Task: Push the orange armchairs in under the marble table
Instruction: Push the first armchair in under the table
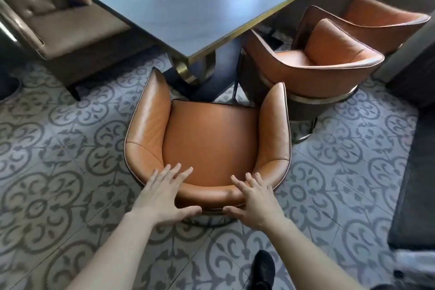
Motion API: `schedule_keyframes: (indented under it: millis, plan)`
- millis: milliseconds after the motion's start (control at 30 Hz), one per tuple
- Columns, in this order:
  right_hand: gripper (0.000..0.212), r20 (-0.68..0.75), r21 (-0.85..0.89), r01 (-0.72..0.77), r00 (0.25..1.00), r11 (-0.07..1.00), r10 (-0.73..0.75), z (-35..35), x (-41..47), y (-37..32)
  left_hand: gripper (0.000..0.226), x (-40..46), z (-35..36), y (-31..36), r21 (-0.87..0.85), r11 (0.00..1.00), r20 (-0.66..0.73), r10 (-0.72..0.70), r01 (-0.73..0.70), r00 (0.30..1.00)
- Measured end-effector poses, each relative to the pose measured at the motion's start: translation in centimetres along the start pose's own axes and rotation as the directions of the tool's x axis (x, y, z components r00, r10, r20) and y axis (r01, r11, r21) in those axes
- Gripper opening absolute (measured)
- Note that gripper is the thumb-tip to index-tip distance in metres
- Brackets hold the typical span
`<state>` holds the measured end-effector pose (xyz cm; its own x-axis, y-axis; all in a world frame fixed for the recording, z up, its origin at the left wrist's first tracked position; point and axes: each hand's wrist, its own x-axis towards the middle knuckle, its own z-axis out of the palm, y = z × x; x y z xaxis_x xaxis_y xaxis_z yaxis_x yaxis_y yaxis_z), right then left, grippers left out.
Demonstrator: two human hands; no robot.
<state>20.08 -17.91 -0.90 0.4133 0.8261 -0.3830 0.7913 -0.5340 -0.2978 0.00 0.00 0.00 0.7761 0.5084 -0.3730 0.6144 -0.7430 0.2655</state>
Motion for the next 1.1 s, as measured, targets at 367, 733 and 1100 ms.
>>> schedule_keyframes:
  millis: [367,733,1100]
  plan:
    - [0.073,-0.129,0.122,-0.032,0.99,0.992,0.048,3.0,-0.6,1.0,0.095,0.4,4.0,-1.5,-0.02,1.0,-0.146,-0.026,0.024,0.989]
    - [0.064,-0.156,0.117,0.0,0.988,0.993,0.018,4.2,-1.4,0.9,0.079,-1.9,5.9,-0.3,-0.051,0.995,-0.263,-0.096,0.086,0.96]
    - [0.063,-0.166,0.147,0.041,0.986,0.988,-0.016,3.5,-0.8,2.6,0.083,-1.1,6.4,0.3,-0.069,0.994,-0.276,-0.1,0.084,0.956]
